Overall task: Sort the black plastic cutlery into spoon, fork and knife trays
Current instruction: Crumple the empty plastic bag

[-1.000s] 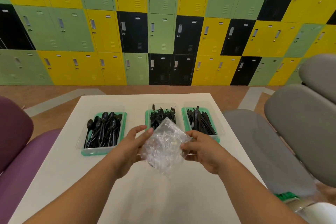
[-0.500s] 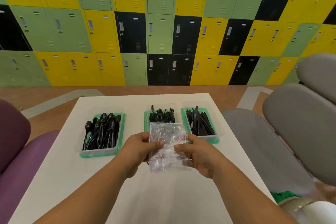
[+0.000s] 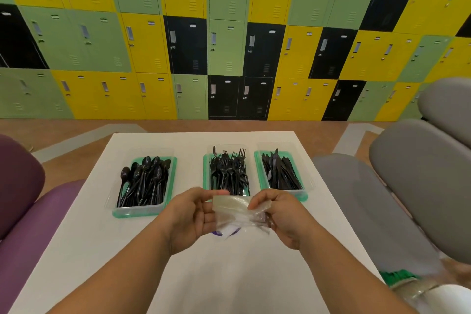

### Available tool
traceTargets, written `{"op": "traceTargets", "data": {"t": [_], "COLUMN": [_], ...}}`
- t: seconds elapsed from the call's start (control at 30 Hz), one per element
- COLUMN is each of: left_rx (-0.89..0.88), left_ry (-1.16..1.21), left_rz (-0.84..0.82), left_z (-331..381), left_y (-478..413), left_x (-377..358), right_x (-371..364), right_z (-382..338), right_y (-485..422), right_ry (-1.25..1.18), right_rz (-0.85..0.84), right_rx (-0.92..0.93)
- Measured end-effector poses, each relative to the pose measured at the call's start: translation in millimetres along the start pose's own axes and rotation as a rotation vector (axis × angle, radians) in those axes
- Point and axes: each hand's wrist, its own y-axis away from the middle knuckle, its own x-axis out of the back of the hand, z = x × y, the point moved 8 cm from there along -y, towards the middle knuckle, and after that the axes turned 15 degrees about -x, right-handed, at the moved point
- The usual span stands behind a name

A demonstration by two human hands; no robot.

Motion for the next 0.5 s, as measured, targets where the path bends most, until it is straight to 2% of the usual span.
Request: {"op": "traceTargets", "data": {"t": [0.13, 0.27, 0.4, 0.5], "left_rx": [0.092, 0.006, -0.108, -0.142], "left_ry": [-0.161, -0.277, -0.405, -0.495], "left_rz": [-0.053, -0.059, -0.047, -0.098], "left_z": [-8, -3, 2, -7], "left_y": [7, 4, 0, -2], "left_x": [-1, 8, 14, 8], "right_x": [-2, -5, -2, 8], "right_z": [0, 6, 33, 57], "right_y": [5, 13, 22, 30], "right_ry": [0.093, 0.053, -0.22, -0.156], "right_rz": [0.057, 0.081, 0.021, 0.085], "right_rx": [0.046, 0.023, -0.122, -0.151]}}
